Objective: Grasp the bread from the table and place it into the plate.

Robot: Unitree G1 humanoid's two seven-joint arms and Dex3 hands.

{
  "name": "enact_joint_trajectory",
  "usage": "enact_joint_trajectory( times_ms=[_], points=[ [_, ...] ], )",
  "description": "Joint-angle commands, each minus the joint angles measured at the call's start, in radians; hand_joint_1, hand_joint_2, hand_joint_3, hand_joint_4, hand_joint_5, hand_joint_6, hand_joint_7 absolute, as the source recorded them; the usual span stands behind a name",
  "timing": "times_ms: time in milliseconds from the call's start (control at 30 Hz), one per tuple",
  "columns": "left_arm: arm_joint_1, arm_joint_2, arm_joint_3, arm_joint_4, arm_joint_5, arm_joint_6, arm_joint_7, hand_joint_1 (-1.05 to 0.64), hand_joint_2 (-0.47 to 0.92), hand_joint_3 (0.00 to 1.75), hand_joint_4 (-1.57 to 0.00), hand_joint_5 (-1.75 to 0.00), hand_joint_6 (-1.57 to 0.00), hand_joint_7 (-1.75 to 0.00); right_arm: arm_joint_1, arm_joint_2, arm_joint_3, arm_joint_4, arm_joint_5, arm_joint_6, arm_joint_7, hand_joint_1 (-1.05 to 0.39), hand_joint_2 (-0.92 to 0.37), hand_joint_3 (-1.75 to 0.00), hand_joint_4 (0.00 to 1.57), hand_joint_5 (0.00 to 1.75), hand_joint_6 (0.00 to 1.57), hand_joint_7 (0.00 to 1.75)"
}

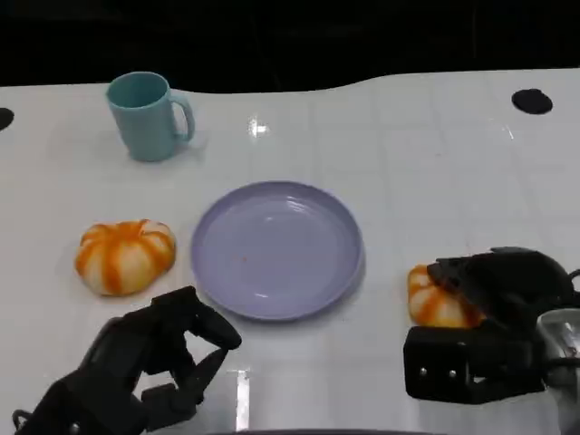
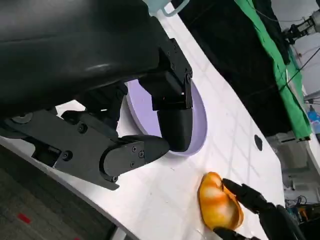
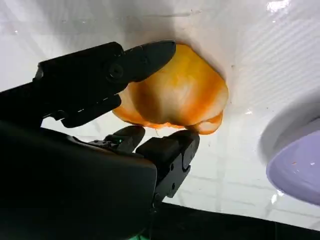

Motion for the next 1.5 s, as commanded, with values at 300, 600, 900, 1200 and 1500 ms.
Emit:
enact_joint_trajectory(
  times_ms=[300, 600, 900, 1200, 1500],
  points=[
    [0.002, 0.006, 0.002, -0.022, 0.009, 0.017, 0.006, -0.27, 0.76, 0.71, -0.72, -1.75, -0.64, -1.26, -0.090, 0.060, -0.015, 0.146, 0.114, 0.017, -0.141, -0.39, -0.90, 0.00, 0.59, 0.33, 0.73, 0.05],
    [0.000, 0.005, 0.002, -0.025, 0.007, 0.021, 0.004, -0.28, 0.76, 0.72, -0.72, -1.75, -0.65, -1.27, -0.136, 0.034, -0.029, 0.319, 0.213, -0.219, -0.438, -0.11, -0.91, -0.05, 0.88, 1.72, 1.30, 0.24],
    [0.000, 0.005, 0.003, -0.027, 0.007, 0.020, 0.005, -0.27, 0.75, 0.73, -0.71, -1.75, -0.65, -1.27, -0.168, 0.029, -0.034, 0.370, 0.235, -0.250, -0.507, -0.15, -0.45, -1.09, 0.92, 1.75, 0.75, 1.60],
    [0.000, 0.001, 0.003, -0.024, 0.002, 0.020, 0.006, -0.27, 0.74, 0.74, -0.73, -1.75, -0.65, -1.26, -0.169, 0.024, -0.032, 0.365, 0.244, -0.273, -0.551, -0.15, -0.40, -1.10, 0.90, 1.75, 0.74, 1.58],
    [-0.001, 0.001, 0.001, -0.018, 0.009, 0.014, 0.007, -0.28, 0.74, 0.74, -0.74, -1.75, -0.65, -1.26, -0.162, 0.034, -0.053, 0.265, 0.300, -0.333, -0.545, -0.12, -0.46, -0.99, 0.92, 1.75, 0.67, 1.74]
  ],
)
